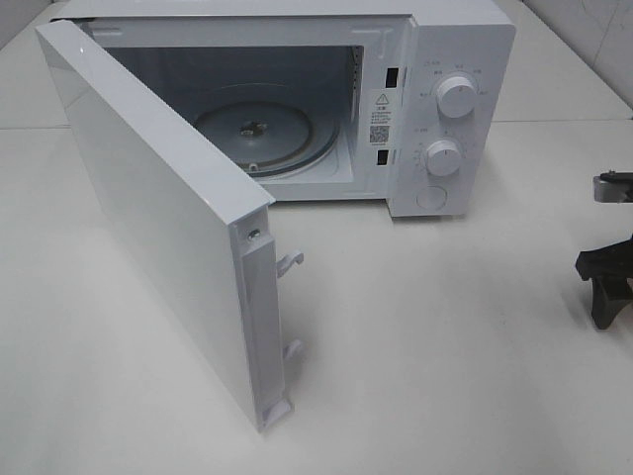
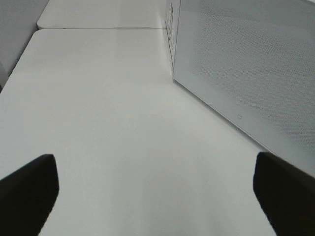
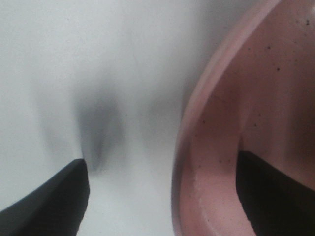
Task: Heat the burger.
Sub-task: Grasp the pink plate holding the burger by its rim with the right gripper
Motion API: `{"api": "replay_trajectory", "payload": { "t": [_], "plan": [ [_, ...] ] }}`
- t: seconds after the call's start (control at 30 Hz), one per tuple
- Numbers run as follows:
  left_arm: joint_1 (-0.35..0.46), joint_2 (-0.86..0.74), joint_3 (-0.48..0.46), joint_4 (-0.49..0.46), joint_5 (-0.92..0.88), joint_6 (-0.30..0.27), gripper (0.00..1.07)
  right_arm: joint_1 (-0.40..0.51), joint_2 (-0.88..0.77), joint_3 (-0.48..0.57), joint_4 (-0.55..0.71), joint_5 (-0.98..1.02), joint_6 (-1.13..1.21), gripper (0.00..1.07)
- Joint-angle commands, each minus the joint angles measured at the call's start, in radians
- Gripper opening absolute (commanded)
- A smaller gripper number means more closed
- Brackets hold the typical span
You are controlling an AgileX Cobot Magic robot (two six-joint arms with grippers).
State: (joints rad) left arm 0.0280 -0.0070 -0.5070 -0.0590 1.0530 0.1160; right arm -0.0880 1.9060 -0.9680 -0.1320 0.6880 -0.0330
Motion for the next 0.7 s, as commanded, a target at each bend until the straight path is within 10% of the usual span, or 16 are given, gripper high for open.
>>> {"api": "replay_trajectory", "payload": {
  "t": [0.03,0.5,0.7],
  "plan": [
    [-0.005,-0.017,0.001,-0.001,-0.007,-0.005,1.05,-0.005,0.026,-0.005,0.010,-0.014,-0.017,0.76],
    [-0.005,-0.017,0.001,-0.001,-0.007,-0.005,1.05,-0.005,0.050,-0.005,0.015,-0.008,-0.039,0.71],
    [-0.005,-0.017,0.001,-0.001,-0.007,-0.005,1.05,-0.005,0.050,-0.005,0.015,0.010,-0.079,0.27]
  ]
}}
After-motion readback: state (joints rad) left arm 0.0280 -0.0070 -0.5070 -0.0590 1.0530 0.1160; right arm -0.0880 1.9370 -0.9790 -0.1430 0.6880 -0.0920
